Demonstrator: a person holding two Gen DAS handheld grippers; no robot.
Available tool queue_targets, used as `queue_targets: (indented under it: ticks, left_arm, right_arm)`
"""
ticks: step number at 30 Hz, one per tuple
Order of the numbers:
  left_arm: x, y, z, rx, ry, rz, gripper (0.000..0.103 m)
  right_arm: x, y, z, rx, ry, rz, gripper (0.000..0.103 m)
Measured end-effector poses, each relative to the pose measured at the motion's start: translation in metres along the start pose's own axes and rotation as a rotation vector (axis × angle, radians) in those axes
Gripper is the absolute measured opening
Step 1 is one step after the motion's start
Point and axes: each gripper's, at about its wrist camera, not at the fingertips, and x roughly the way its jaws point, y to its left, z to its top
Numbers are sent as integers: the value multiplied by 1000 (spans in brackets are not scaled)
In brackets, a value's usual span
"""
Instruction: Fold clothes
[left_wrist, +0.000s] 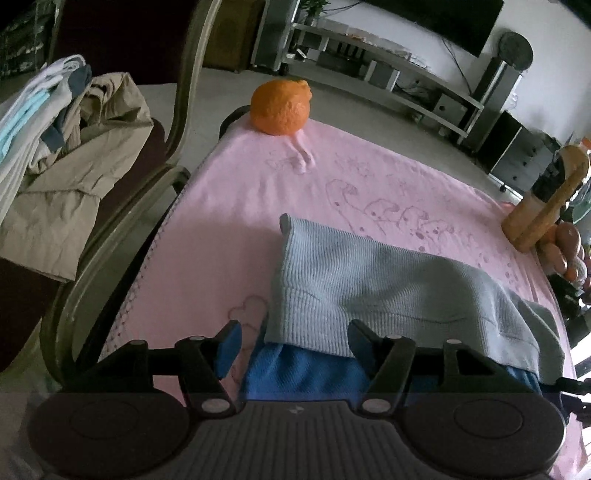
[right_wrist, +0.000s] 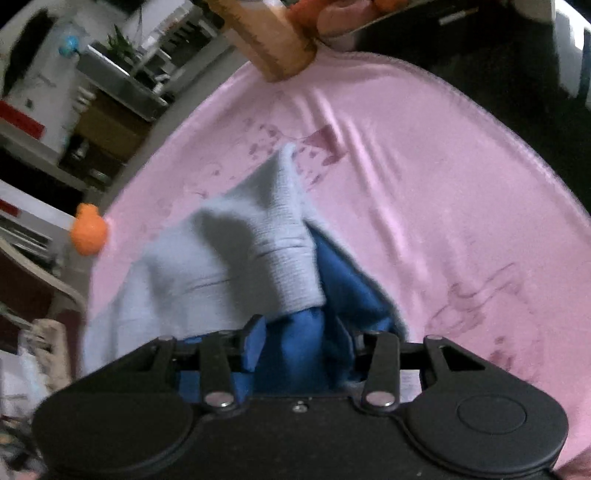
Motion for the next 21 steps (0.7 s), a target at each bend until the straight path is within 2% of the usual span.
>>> queue_targets:
  ticks: [8, 12, 15, 17, 18, 20, 21]
  left_arm:
    - [2, 15, -1, -76, 40, -36, 63]
    - [9, 37, 0, -218, 90, -107, 63]
    - [22, 46, 1, -284, 148, -117, 62]
    - [32, 46, 2, -288, 189, -120, 61]
    - [33, 43, 3, -276, 192, -122, 56]
    - [33, 37, 4, -248, 190, -126, 50]
    - [28, 32, 5, -217, 157, -127, 47]
  right_arm:
    - [11, 1, -5, -21, -1, -46, 36]
    - [6, -1, -9, 14, -19, 9, 37]
    - [8, -3, -8, 34, -7, 22, 37]
    - [11, -3, -8, 36, -1, 18, 37]
    - [12, -3, -8, 37, 1, 16, 37]
    - [14, -3, -7, 38, 6, 12, 36]
    - [15, -2, -7, 38, 9, 10, 36]
